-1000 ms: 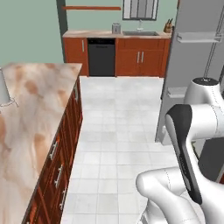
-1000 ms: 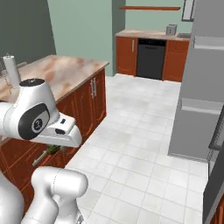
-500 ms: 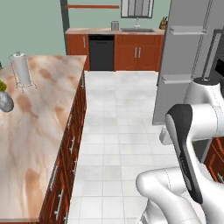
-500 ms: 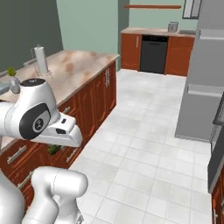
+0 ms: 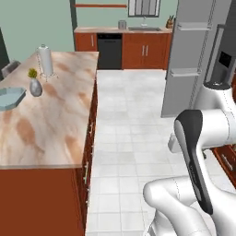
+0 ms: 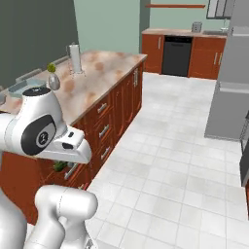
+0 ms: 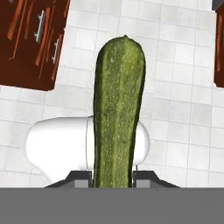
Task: Place the cold items (corn and squash) from the fridge in one tupperware on the dining counter. Place the warm items (hot dog and kebab skewer) in the stove area in another tupperware.
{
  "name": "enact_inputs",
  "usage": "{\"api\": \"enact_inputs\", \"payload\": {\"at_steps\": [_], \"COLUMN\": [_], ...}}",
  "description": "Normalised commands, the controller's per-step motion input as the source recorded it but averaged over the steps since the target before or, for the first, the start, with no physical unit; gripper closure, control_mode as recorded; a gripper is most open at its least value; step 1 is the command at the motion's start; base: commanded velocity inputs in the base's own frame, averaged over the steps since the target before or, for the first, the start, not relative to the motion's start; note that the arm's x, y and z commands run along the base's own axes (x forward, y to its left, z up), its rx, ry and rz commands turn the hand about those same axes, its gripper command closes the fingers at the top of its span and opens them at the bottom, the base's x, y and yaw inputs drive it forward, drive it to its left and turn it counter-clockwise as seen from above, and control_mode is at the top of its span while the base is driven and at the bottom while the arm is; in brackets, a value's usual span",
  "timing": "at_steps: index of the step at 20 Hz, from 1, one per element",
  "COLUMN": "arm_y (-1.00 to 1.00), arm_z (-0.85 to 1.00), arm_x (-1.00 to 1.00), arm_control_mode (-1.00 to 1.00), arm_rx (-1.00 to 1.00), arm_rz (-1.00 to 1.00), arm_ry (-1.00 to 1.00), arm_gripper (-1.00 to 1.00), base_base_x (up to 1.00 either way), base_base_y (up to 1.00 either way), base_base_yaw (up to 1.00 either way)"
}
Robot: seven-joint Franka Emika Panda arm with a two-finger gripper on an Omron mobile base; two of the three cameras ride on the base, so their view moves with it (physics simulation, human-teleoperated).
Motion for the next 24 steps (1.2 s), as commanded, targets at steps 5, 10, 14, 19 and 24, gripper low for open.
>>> {"api": "enact_inputs", "payload": {"at_steps": [5,10,14,19,24], "arm_y": [0.0,0.0,0.0,0.0,0.0], "arm_z": [0.0,0.0,0.0,0.0,0.0], "arm_x": [0.0,0.0,0.0,0.0,0.0], "arm_control_mode": [1.0,1.0,1.0,1.0,1.0], "arm_rx": [0.0,0.0,0.0,0.0,0.0], "arm_rz": [0.0,0.0,0.0,0.0,0.0], "arm_ry": [0.0,0.0,0.0,0.0,0.0], "arm_gripper": [1.0,1.0,1.0,1.0,1.0], "base_base_x": [-0.66,-0.28,-0.1,0.0,0.0], "base_base_y": [0.99,1.0,1.0,1.0,1.0], "base_base_yaw": [0.0,-0.07,-0.2,-0.22,-0.2]}}
